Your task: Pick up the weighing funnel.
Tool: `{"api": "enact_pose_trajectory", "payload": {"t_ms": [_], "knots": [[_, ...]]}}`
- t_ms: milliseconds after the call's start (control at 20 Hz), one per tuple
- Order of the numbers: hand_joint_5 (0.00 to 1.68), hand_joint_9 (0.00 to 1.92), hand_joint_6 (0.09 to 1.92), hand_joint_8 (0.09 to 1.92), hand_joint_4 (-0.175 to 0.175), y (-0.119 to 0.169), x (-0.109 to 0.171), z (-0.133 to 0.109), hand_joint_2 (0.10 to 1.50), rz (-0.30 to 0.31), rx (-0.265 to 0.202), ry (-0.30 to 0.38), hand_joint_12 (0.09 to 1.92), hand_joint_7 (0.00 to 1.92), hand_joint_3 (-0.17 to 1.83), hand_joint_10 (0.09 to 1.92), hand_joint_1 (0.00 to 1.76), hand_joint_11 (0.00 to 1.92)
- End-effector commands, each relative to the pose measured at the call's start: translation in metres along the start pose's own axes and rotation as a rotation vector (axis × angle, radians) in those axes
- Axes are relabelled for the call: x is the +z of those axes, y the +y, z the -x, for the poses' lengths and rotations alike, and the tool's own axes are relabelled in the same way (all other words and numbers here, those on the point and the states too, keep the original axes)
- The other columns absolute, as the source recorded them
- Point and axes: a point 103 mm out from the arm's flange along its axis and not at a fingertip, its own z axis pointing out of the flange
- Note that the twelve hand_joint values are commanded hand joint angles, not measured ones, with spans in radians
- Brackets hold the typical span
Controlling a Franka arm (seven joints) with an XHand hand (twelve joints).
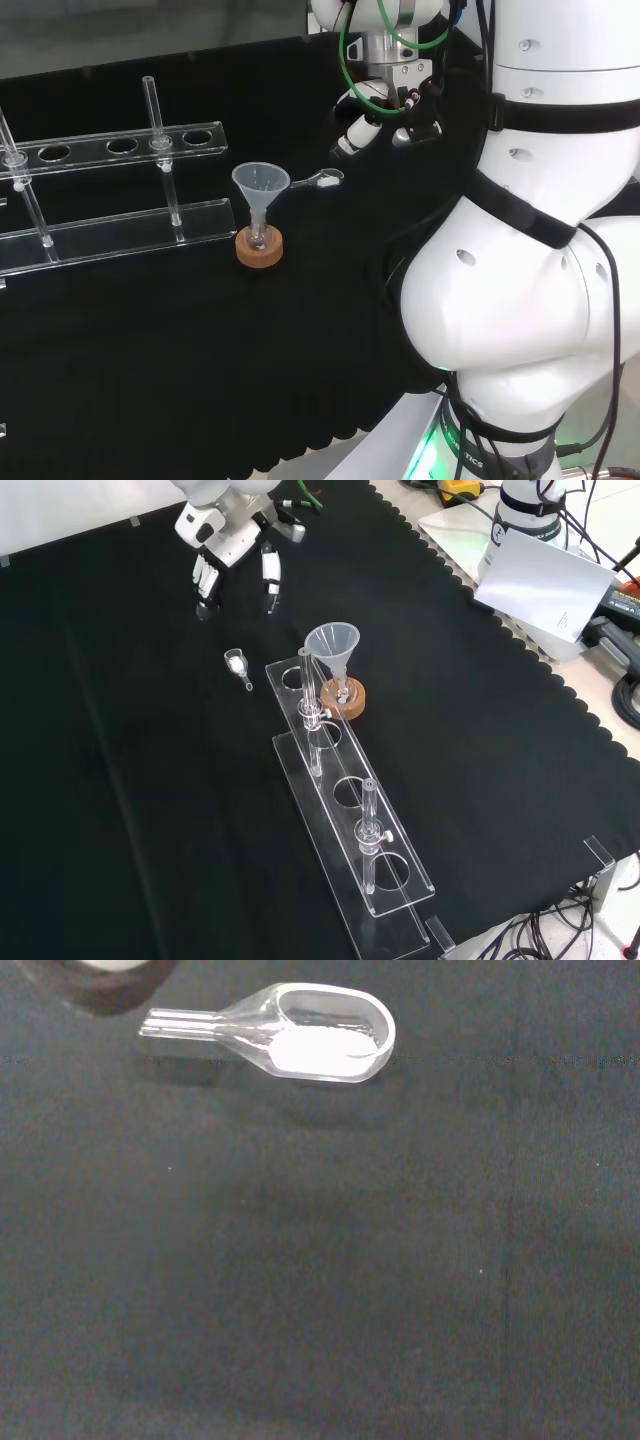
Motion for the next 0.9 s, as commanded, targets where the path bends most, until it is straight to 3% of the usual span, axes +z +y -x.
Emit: {"api": "enact_pose_trajectory", "payload": {"t_ms": [50,400,900], "knots": [[0.56,0.79,0.09,0.72,-0.019,0.013,0.01,0.003,0.76,0.0,-0.018,-0.001,1.28,0.5,0.24,0.53,0.76,0.56],[0.58,0.8,0.11,0.71,-0.022,0.024,0.024,0.001,0.74,0.011,-0.022,0.005,1.27,0.47,0.29,0.52,0.79,0.57],[0.6,0.81,0.2,0.72,-0.027,0.038,0.035,0.002,0.67,-0.013,0.012,-0.008,1.27,0.48,0.45,0.51,0.82,0.57]]}}
